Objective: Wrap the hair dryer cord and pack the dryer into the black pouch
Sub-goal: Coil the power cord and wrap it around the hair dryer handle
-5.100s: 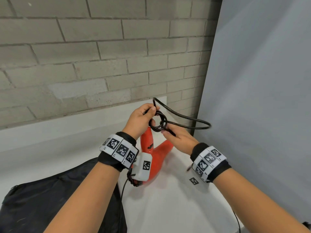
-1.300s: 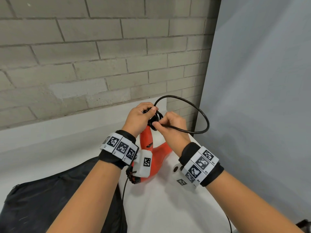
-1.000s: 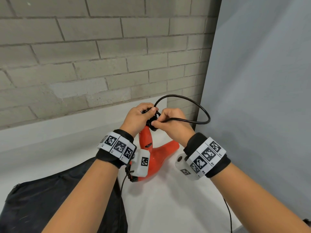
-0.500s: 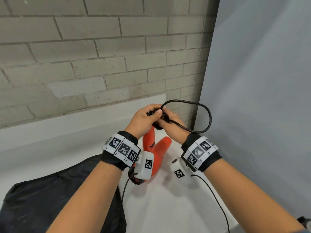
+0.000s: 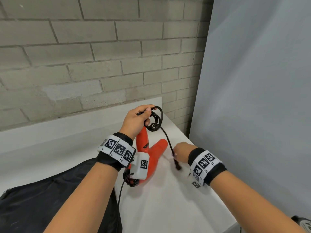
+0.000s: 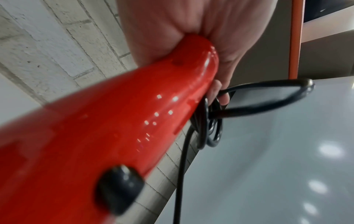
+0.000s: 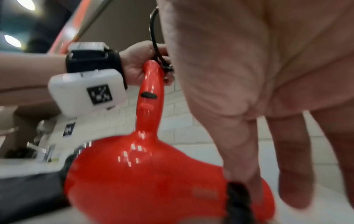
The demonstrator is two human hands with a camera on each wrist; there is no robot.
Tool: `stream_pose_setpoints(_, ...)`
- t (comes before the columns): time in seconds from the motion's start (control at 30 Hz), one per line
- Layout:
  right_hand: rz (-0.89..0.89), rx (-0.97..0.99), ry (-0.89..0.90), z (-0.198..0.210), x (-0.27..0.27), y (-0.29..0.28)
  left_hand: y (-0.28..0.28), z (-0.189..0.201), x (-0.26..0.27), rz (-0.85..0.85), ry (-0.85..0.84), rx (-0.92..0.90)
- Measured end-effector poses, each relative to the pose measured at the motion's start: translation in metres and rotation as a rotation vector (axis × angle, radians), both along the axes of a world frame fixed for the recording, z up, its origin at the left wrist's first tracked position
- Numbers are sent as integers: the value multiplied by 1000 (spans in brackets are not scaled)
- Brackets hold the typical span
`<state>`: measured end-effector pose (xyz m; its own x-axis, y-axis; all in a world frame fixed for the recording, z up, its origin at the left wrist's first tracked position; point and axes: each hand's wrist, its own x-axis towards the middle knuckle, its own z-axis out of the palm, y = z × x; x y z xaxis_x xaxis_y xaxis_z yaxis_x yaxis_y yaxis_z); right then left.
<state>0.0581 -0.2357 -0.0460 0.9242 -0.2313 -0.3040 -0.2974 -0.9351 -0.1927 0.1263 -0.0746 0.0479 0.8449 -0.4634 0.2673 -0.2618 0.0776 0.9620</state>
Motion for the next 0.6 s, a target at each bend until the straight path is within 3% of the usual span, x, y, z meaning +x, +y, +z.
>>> stream_pose_setpoints(0.13, 22, 571, -462, 29, 7, 19, -1, 0, -3, -32, -25, 7)
stream_pose_setpoints(0.27, 110, 780, -735, 39, 16, 33, -2, 0, -4, -36, -39, 6)
stream_pose_setpoints(0.4, -25, 537, -752, 32, 21, 25, 0, -1, -4, -60, -27, -3)
stream_pose_setpoints(0.6, -238, 160, -289, -2, 15, -7, 10, 0, 0, -50, -35, 3)
